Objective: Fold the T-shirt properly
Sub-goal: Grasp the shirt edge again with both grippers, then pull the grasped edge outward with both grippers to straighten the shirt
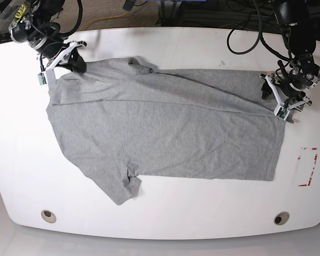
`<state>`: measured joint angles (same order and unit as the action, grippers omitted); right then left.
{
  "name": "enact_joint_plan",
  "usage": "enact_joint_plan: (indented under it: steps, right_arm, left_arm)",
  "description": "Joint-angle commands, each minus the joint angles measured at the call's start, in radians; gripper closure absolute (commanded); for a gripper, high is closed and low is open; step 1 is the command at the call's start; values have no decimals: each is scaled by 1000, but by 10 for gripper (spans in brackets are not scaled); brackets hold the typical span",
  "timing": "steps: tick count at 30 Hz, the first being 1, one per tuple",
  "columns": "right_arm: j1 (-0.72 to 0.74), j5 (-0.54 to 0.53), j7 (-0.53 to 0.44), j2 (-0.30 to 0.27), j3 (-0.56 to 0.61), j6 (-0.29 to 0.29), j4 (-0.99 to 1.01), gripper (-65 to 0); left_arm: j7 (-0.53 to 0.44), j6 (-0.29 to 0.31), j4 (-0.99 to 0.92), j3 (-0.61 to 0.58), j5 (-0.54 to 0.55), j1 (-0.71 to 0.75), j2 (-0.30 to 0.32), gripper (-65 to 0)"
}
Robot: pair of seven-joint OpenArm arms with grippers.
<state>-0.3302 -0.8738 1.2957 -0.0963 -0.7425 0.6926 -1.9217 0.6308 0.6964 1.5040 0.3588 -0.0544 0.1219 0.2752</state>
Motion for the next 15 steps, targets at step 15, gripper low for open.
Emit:
enact_joint_plan:
  steps: [15]
  right_arm:
    - [351,-18,-14,-127,22,6,298,0]
  left_arm:
    - [47,2,2,3,-43,40,25,-404]
